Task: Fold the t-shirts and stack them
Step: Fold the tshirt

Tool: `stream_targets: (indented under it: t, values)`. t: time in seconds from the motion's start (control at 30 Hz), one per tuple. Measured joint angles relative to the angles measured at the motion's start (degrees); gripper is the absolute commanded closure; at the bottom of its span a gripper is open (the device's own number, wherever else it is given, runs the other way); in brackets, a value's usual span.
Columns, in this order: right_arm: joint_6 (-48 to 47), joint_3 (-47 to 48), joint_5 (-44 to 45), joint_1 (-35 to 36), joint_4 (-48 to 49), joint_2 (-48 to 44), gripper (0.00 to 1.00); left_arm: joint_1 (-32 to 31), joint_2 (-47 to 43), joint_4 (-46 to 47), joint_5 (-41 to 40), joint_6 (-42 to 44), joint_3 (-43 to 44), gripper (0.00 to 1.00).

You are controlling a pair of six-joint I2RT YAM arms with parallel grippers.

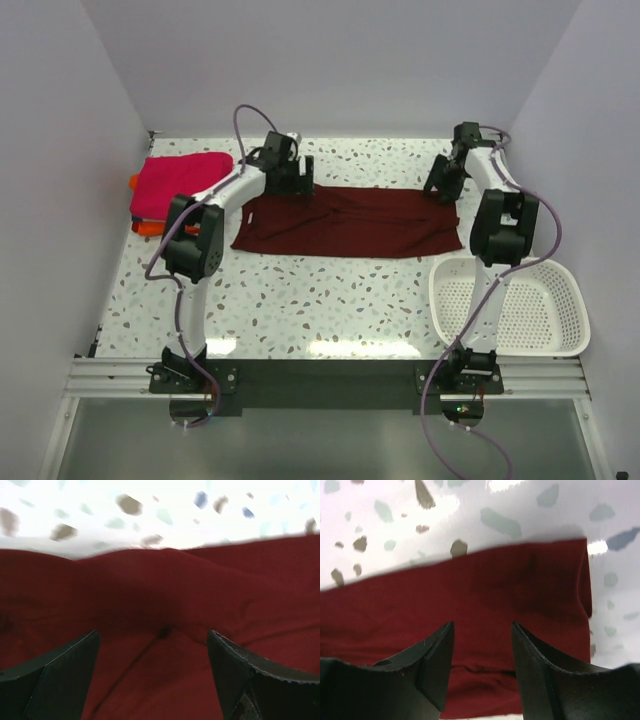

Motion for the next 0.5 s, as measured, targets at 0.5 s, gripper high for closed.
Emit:
stream_targets:
  t: [0.5]
  values:
    - [-2.38, -20.87, -2.34, 0.0, 3.04, -20.79, 0.47, -5.86, -1.81, 1.9, 0.63, 3.1, -8.04, 0.17]
